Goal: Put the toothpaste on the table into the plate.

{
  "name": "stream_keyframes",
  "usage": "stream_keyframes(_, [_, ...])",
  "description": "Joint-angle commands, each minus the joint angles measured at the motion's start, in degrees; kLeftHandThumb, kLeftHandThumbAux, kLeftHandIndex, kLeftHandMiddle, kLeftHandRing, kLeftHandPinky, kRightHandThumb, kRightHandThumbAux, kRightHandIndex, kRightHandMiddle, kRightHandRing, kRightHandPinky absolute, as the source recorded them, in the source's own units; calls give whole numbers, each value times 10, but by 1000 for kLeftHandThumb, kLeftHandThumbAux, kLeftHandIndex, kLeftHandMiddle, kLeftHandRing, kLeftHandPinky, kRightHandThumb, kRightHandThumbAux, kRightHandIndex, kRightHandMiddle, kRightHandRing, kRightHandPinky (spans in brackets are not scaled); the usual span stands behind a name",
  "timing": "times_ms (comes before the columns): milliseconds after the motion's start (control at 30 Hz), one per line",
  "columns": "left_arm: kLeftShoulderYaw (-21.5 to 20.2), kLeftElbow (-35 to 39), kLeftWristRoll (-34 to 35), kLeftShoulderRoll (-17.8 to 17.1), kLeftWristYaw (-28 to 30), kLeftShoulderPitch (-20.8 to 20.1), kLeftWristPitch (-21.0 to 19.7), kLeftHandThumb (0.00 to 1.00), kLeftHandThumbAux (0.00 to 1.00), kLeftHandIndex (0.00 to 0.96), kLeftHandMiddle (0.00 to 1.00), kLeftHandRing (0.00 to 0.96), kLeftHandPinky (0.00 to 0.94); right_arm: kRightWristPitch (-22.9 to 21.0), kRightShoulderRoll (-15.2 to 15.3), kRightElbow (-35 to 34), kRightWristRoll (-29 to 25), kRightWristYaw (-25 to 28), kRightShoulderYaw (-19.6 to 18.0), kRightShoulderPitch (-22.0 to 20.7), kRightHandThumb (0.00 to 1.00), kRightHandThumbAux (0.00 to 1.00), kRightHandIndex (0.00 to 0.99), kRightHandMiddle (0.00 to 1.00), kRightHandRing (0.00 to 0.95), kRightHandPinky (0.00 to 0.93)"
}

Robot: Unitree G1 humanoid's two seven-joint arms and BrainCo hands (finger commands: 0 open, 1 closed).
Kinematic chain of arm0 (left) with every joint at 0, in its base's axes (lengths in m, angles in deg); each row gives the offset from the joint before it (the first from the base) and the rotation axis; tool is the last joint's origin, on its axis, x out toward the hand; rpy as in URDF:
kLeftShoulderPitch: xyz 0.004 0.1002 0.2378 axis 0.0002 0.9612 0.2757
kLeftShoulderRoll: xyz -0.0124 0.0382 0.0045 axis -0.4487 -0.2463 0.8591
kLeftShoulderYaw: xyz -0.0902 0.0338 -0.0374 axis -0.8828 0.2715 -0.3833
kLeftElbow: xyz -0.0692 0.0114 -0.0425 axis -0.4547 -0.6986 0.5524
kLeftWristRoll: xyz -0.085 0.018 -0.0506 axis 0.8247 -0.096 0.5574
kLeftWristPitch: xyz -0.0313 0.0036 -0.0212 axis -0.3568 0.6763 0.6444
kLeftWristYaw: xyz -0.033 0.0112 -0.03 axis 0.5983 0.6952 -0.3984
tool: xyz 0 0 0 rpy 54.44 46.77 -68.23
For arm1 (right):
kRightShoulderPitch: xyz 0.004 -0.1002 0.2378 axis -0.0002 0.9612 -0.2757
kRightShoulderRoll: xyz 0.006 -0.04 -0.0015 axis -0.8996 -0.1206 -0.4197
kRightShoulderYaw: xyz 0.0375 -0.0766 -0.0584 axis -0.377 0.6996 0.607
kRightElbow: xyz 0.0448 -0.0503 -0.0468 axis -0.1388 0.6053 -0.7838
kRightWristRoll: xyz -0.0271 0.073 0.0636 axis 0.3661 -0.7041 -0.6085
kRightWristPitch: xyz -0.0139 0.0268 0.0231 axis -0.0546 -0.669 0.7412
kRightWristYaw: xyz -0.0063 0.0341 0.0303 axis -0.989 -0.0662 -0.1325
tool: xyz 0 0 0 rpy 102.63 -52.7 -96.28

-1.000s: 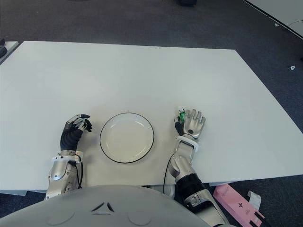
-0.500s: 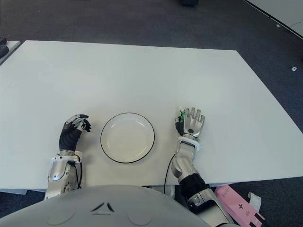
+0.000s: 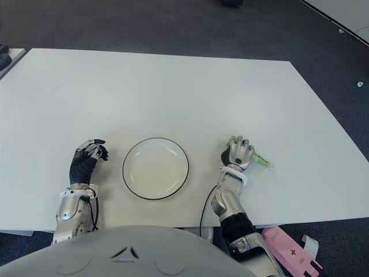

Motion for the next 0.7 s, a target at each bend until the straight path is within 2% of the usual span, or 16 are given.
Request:
stream_keyframes(33, [-1,-4,0,4,-9,3,-20,710,715,440,645,633,620,5,-19,20,-60,15,-13,64,997,701,360,392,468,433])
stream_keyframes(133, [-1,-3,0,4,-10,2,-22,711,714,440,645,631,616,11,-22,14,-62,-2,-16,67,999,712,403,466,523,430])
stream_keyframes(167, [-2,-2,-1,4,-10,2,-24,711,714,440,645,630,614,16,-23,15,-65,-12,-19,67,999,695,401,472,543,463])
stream_keyframes(300, [-2,1,-1,4,-9,3,-28,712,713,440,646,629,611,34,-29,15,-79,-42,-29,70,999,670,402,491,590,516])
stream_keyframes(533, [-4,4,0,3,-9,2,-30,712,713,440,646,630,612,60,-37,8,-106,-69,-44,73,1000,663,411,500,626,526])
stream_keyframes(700, [-6,4,-1,3,-11,1,-32,712,714,440,646,631,617,94,-48,2,-139,-97,-65,75,1000,662,419,507,659,524])
